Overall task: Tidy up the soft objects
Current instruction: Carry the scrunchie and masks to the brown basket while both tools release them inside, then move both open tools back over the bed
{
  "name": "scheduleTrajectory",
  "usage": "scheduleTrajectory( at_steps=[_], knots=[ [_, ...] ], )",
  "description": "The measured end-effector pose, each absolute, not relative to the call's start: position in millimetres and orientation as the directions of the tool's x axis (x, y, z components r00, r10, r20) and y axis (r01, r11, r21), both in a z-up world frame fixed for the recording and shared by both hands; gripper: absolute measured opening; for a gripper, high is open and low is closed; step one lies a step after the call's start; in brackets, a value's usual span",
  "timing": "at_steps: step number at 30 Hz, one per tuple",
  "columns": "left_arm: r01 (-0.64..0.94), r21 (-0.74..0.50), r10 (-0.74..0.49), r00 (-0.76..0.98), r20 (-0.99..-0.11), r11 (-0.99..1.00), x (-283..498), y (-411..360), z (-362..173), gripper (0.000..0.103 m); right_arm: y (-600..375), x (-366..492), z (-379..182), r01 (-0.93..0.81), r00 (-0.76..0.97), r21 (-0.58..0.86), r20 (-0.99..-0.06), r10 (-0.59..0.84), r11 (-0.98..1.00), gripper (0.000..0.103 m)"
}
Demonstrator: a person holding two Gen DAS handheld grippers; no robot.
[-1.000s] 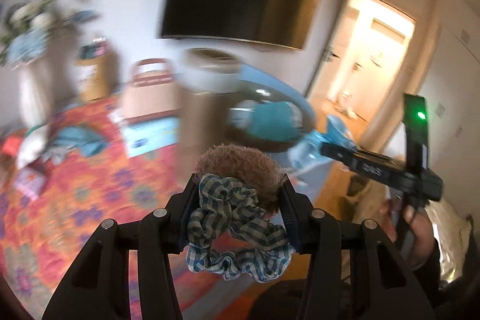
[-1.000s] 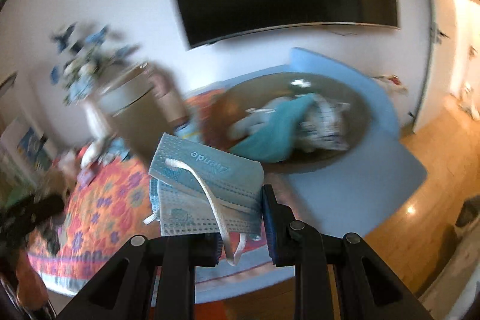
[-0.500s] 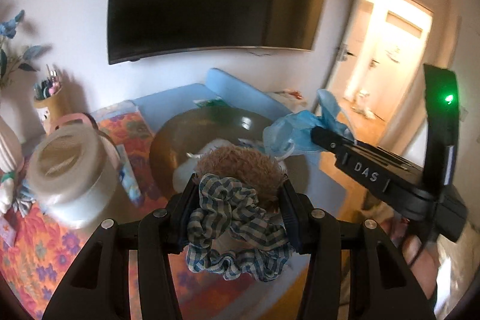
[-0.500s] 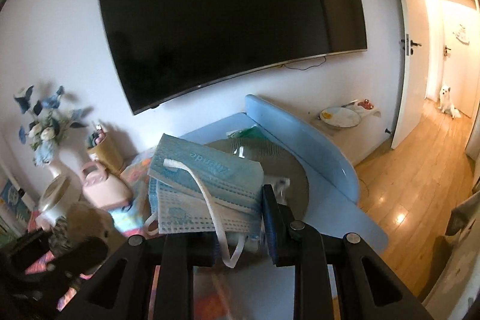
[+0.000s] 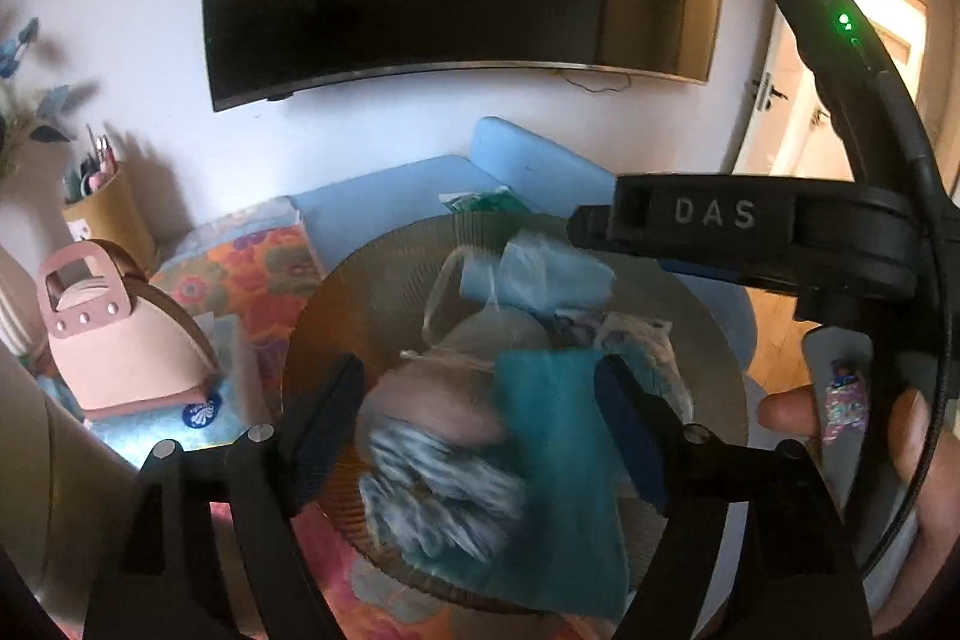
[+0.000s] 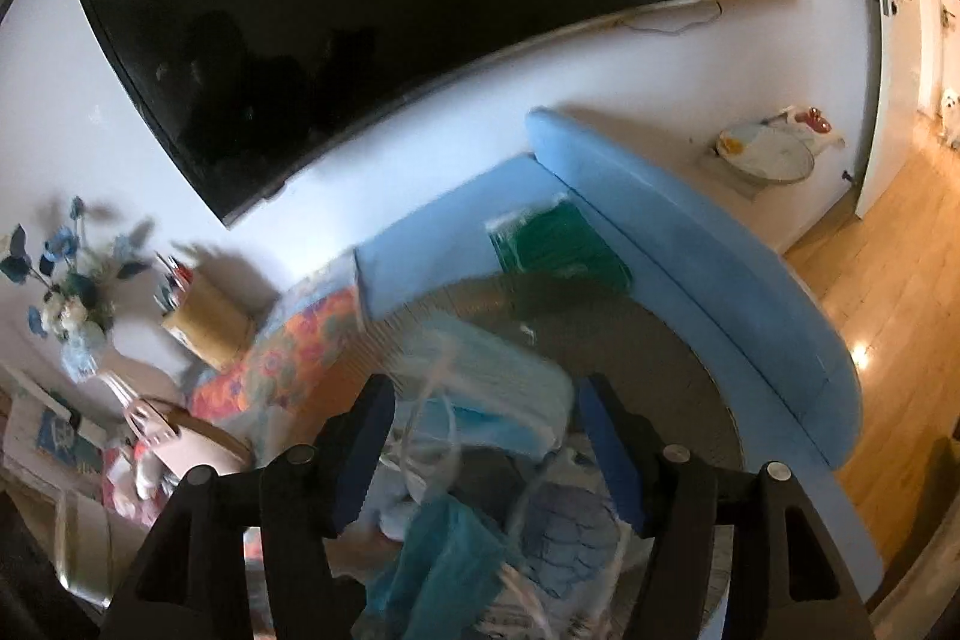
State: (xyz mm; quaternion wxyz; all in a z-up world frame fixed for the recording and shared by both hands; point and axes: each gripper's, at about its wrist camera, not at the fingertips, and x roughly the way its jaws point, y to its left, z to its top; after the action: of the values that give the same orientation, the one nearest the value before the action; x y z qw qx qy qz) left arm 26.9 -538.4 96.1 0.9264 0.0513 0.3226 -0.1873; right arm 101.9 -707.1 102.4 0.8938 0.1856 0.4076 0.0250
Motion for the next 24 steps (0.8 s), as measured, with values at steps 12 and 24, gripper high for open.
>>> scheduleTrajectory(
  at_steps=[12, 24],
  knots=[
    [0.588, -0.066, -0.527, 0.664, -0.531, 0.807, -74.4, -500.0, 98.4, 0.077, -720.4, -3.0, 116.7, 0.136, 0.714, 0.354, -0.683, 0.157, 0.925, 0.063],
    [0.481, -0.130, -0.471, 0.704, -0.532, 0.867, -123.3, -372.1, 104.9, 0.078, -628.0, -79.7, 94.7, -0.041, 0.644, 0.297, -0.722, 0.253, 0.954, 0.063]
  ],
)
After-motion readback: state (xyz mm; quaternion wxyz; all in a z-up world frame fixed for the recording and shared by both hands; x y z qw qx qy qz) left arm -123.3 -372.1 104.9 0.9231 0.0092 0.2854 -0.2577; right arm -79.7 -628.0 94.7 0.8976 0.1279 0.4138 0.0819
